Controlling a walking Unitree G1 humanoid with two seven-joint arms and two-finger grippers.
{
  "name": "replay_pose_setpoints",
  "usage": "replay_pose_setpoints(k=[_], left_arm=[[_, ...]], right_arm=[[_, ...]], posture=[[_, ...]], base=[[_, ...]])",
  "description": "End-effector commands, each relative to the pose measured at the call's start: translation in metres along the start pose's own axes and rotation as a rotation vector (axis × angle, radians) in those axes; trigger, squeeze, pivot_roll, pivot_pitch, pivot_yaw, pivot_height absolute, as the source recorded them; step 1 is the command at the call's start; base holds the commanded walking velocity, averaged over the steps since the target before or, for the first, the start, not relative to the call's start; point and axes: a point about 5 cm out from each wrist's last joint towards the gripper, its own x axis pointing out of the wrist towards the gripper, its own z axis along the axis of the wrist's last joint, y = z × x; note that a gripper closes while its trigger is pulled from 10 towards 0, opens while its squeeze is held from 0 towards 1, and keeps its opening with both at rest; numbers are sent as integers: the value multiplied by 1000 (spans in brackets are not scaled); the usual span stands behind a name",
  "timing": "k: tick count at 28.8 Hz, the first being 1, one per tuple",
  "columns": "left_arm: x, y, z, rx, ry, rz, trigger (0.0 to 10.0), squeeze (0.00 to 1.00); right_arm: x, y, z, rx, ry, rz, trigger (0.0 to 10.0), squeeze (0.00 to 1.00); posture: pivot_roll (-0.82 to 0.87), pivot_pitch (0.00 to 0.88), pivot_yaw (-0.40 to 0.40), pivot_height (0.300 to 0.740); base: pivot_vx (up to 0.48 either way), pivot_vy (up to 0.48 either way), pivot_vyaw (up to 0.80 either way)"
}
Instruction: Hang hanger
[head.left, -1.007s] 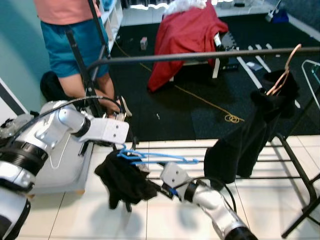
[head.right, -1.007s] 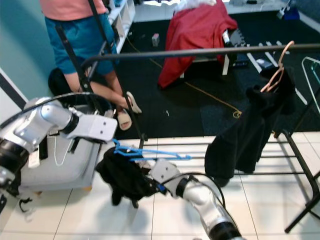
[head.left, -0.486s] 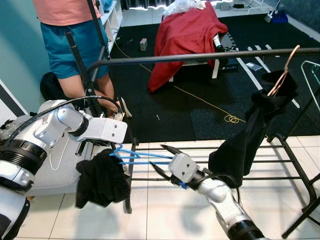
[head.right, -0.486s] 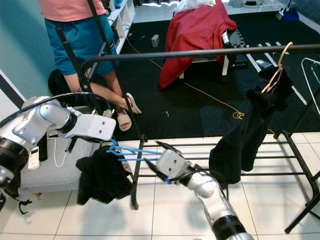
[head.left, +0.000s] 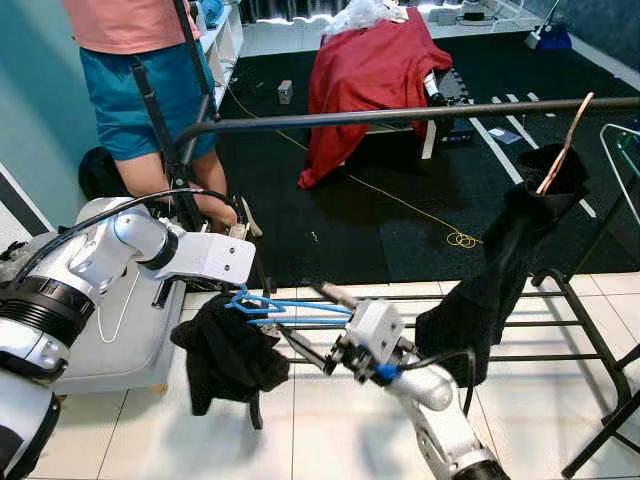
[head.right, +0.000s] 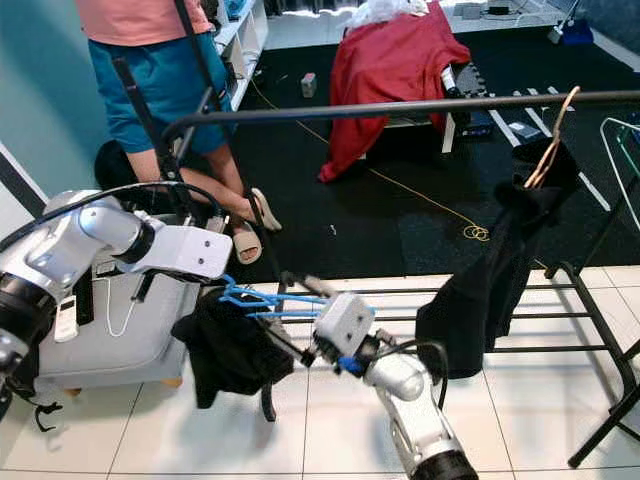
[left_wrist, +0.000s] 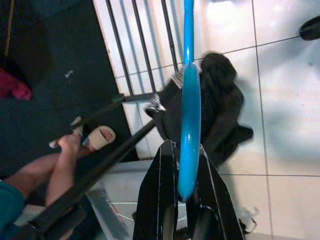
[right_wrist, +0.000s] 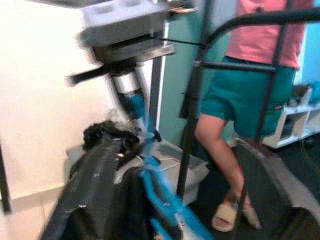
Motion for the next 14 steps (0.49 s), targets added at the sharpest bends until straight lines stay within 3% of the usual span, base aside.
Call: replay_pose_setpoints(k=[1,3,11,14], left_arm=[[-2,0,7,42,-8,-16,0,0],[1,-3,10,52,-14,-43,0,0],[2,-6,17,79,-25,-81,0,0],[2,-7,34,162,-50,-137,0,0]], right_arm=[[-4,-12,-3,81,46,51,10000,1000],[-4,-15,-5,86,91,140,10000,1000],[-5,-13,-11,137,148,246,10000,1000],[-7,-11,-22,251,245,456,10000,1000]], posture=[[-23,86,89,740],[-21,89,86,740],[-16,95,72,740],[-1,91,51,740]], base=[[0,0,0],[0,0,0],[0,0,0],[0,0,0]])
